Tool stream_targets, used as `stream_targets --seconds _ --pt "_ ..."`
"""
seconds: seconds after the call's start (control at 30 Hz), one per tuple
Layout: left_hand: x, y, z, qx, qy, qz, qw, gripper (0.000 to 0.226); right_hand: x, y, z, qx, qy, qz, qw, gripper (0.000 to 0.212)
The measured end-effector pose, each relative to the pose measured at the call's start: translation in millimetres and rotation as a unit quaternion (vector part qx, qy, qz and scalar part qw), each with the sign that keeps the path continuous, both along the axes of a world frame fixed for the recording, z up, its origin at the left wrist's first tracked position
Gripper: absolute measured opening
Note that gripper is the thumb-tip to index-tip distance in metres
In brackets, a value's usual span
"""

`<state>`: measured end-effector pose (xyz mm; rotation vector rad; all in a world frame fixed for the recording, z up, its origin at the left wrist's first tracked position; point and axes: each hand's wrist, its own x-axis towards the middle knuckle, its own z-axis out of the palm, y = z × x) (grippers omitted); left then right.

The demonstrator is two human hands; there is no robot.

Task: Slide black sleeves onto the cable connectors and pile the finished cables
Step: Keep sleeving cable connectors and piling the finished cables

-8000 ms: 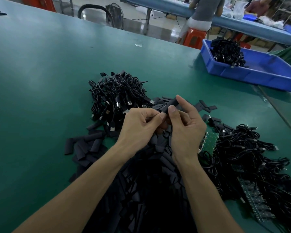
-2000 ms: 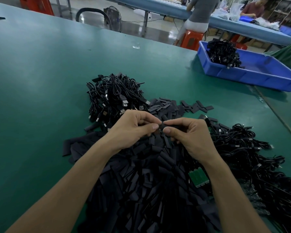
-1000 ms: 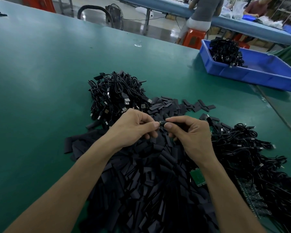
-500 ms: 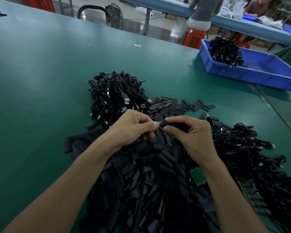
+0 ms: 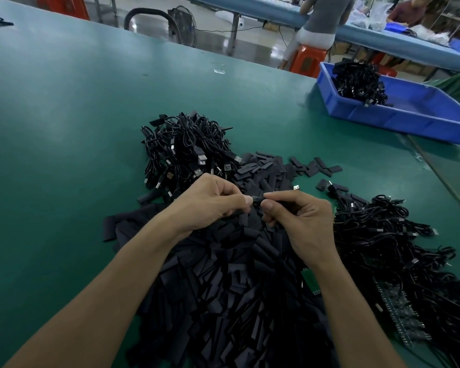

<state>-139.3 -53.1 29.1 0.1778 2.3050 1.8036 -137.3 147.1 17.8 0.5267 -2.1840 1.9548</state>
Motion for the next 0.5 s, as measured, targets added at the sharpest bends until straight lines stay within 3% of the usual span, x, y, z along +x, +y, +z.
stream_targets --seconds 0.27,0.5 --pt "-1.1 1.9 -3.3 0.008 0.0 -0.015 1.0 0.026 -2.5 5.0 5.5 0.02 -0.016 0.015 1.0 0.024" --pt "-0.8 3.9 -4.0 0.008 0.012 -0.019 1.0 0.025 -4.6 8.3 9.0 0.055 -0.017 0.027 0.998 0.016"
